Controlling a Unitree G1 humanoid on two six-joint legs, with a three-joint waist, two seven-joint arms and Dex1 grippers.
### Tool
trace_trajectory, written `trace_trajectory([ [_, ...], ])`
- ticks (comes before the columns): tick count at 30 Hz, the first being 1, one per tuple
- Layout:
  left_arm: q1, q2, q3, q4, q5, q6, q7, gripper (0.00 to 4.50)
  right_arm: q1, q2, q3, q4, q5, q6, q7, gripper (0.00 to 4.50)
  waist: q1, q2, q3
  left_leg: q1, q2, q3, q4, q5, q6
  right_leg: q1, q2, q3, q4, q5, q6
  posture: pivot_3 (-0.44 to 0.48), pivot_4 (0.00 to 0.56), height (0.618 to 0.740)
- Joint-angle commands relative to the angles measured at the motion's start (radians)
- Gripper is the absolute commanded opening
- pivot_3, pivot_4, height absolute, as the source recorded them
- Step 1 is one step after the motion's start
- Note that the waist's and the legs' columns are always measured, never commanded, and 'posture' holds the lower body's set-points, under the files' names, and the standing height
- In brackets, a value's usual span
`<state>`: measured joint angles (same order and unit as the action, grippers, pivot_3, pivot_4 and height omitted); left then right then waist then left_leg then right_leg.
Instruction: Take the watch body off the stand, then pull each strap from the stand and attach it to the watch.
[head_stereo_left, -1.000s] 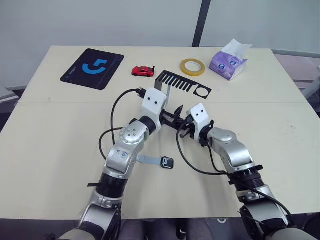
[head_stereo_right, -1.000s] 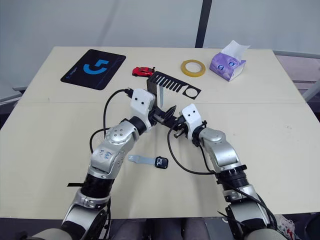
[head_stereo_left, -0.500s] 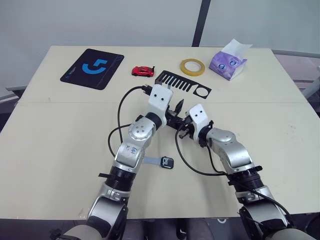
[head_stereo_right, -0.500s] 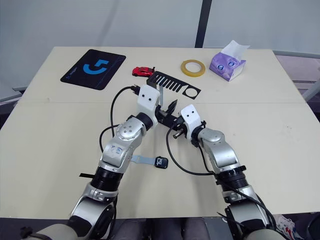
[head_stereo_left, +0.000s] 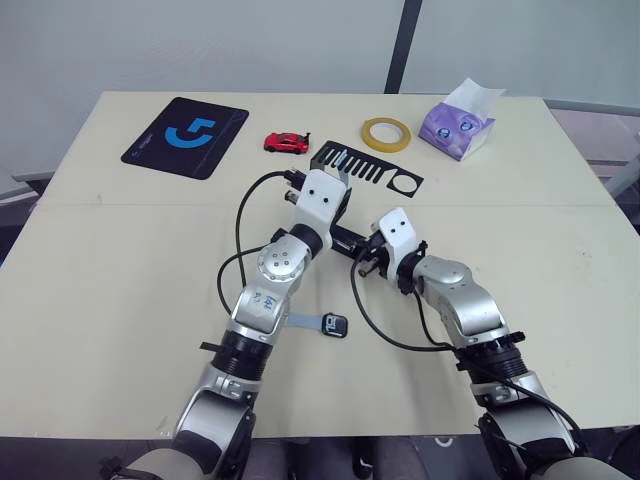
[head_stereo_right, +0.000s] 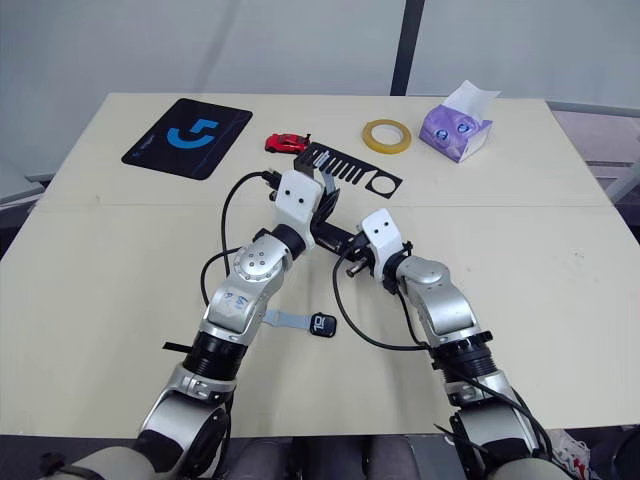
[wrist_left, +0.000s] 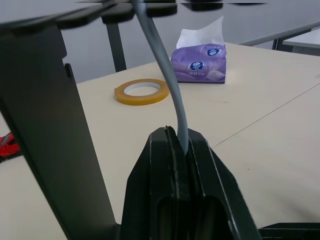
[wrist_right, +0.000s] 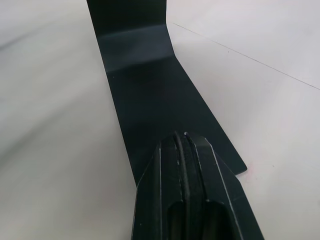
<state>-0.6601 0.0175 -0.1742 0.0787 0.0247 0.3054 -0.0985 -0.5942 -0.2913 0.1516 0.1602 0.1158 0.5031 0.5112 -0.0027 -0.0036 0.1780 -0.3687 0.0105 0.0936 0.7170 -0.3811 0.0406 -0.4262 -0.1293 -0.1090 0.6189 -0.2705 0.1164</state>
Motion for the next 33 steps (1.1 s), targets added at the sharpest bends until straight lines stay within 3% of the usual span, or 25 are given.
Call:
trace_trajectory([
  [1, 0.017, 0.011, -0.005, -0.092, 0.014, -0.025, -0.018, 0.01, 0.019, 0.004, 0.014, 0.024, -0.013, 0.025, 0.006, 0.00, 0.000, 0.000, 0.000, 0.000, 0.000, 0.000, 0.000, 0.000, 0.000, 0.000, 0.000, 0.000, 0.000, 0.000, 0.000, 0.000, 0.150, 0.738],
  [14, 0.158, 0.126, -0.024, -0.322, 0.032, 0.025, -0.135, 0.01, 0.000, 0.007, 0.013, 0.048, -0.013, 0.019, 0.015, 0.00, -0.002, 0.000, 0.000, 0.000, 0.000, 0.000, 0.000, 0.000, 0.000, 0.000, 0.000, 0.000, 0.000, 0.000, 0.000, 0.000, 0.150, 0.738],
  [20, 0.218, 0.217, 0.031, -0.456, -0.079, 0.092, -0.275, 0.01, -0.001, -0.003, 0.005, 0.024, -0.011, -0.004, 0.030, 0.00, -0.002, 0.000, 0.000, 0.000, 0.001, 0.000, 0.000, 0.000, 0.000, 0.000, -0.001, 0.000, 0.000, 0.000, 0.000, 0.000, 0.150, 0.738],
  [25, 0.201, 0.327, 0.112, -0.482, -0.353, 0.213, -0.540, 0.01, 0.046, -0.061, -0.004, -0.190, 0.012, -0.008, 0.078, 0.00, -0.001, 0.001, 0.000, -0.001, 0.001, -0.001, 0.000, 0.000, 0.000, 0.000, -0.001, -0.001, -0.001, 0.000, 0.000, 0.000, 0.150, 0.738],
  [31, 0.117, 0.448, 0.154, -0.374, -0.526, 0.260, -0.788, 0.01, 0.209, -0.171, -0.114, -0.600, 0.174, 0.097, 0.160, 0.00, 0.003, 0.001, 0.001, -0.002, 0.001, -0.002, 0.000, 0.000, 0.000, -0.001, 0.000, -0.002, -0.003, 0.000, 0.000, 0.000, 0.150, 0.738],
  [33, 0.095, 0.471, 0.147, -0.350, -0.582, 0.284, -0.871, 0.00, 0.273, -0.190, -0.196, -0.724, 0.312, 0.178, 0.188, 0.68, 0.005, 0.001, 0.001, -0.002, 0.000, -0.002, -0.001, 0.000, 0.000, 0.000, 0.000, -0.002, -0.004, 0.000, 0.000, 0.000, 0.150, 0.738],
])
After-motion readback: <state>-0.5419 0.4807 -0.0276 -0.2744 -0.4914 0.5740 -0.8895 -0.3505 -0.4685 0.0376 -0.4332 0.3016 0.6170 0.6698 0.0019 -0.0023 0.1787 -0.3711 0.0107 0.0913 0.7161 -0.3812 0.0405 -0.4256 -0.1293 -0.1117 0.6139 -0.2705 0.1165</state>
